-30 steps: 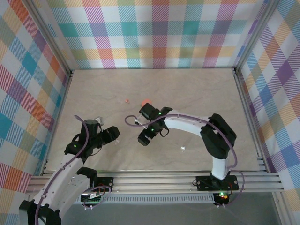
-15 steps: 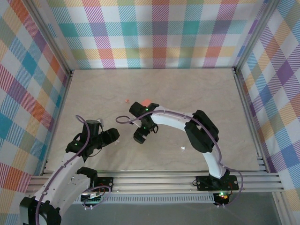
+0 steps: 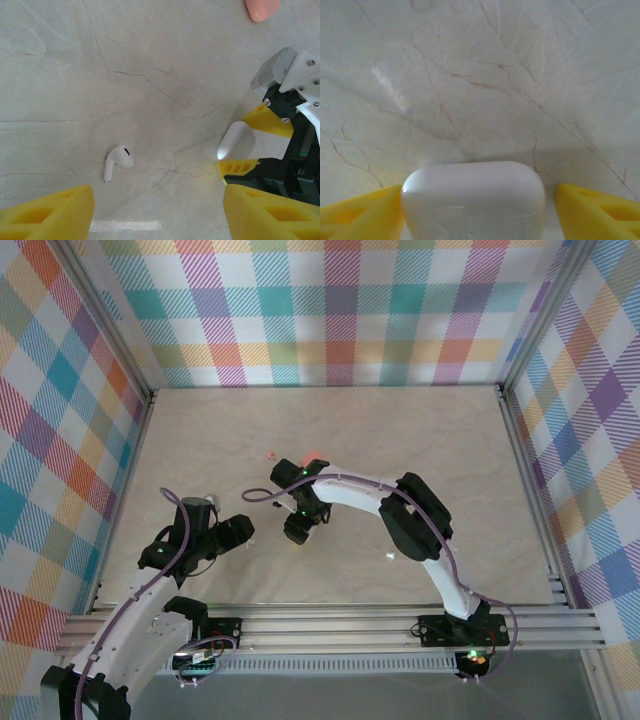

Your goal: Insert wireless bluetooth earbuds into charging case

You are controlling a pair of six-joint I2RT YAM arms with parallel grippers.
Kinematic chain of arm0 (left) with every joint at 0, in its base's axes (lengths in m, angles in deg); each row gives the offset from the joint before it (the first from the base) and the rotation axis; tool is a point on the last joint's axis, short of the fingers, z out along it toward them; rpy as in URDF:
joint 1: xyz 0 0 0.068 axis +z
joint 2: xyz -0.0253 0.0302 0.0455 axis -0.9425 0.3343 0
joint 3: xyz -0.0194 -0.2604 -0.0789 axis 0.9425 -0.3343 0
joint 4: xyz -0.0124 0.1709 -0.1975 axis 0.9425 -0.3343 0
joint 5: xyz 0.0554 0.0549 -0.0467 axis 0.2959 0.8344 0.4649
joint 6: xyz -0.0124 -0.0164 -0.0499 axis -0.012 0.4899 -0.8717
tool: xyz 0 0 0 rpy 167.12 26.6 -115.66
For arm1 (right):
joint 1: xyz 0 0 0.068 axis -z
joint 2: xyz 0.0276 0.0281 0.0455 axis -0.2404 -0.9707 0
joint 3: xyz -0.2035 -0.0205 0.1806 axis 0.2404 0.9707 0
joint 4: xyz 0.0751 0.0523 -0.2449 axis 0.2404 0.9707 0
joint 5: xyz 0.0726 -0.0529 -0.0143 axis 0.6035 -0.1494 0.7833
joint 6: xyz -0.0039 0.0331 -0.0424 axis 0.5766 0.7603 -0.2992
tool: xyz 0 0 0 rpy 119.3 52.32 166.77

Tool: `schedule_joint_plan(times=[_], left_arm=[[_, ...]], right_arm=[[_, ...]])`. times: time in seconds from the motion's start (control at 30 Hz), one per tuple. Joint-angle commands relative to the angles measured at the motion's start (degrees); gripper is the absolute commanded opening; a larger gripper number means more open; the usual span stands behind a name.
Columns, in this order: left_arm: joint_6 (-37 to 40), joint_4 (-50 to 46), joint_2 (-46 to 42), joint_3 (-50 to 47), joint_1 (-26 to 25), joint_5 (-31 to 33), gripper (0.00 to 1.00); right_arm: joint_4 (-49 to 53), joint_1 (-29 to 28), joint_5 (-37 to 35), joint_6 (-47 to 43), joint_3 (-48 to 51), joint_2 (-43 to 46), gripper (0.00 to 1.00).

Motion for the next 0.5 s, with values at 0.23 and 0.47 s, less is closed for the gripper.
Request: schedule_joint_plan(times=[0.23, 0.47], left_arm=[[2.12, 0.54, -0.95, 0.64, -0.4, -3.08, 0.74], [6.73, 15.67, -5.21, -1.27, -0.53, -15.5, 0.8]], right_arm=[[1.34, 0.69, 1.83, 6.68, -0.21, 2.42, 0.61], [-4.35, 6.99, 7.27, 20.95, 3.56, 11.9, 0.57]])
